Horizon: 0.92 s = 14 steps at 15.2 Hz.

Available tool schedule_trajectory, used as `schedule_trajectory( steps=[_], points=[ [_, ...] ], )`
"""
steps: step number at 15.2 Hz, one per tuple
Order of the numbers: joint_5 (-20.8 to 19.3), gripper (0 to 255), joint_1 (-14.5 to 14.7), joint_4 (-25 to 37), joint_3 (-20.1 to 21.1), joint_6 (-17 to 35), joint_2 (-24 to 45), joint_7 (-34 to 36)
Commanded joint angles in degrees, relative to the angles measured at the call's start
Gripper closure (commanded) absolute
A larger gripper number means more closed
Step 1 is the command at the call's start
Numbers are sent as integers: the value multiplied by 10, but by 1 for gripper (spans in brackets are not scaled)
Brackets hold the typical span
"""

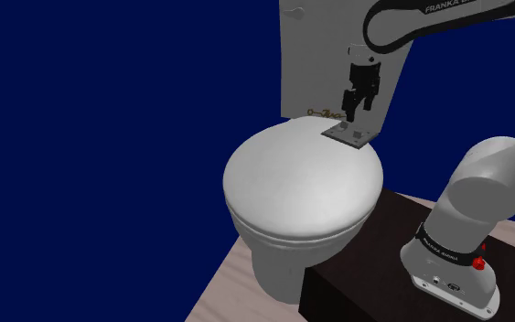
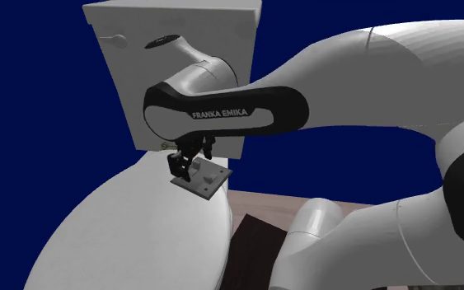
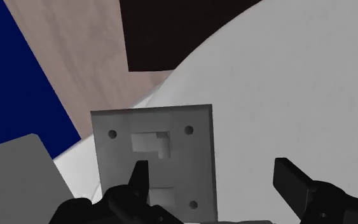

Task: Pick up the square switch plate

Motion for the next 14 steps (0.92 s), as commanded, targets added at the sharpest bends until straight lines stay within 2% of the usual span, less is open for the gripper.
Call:
schedule_trajectory(
  steps=[1, 4, 11, 14],
  points=[
    [-30, 0, -8, -13, -7, 38, 21, -14],
    [-76, 0, -24, -29, -19, 95, 54, -31],
    [-87, 0, -27, -69, -25, 154, 75, -17],
    [-87, 0, -27, -72, -25, 159, 77, -16]
  ],
)
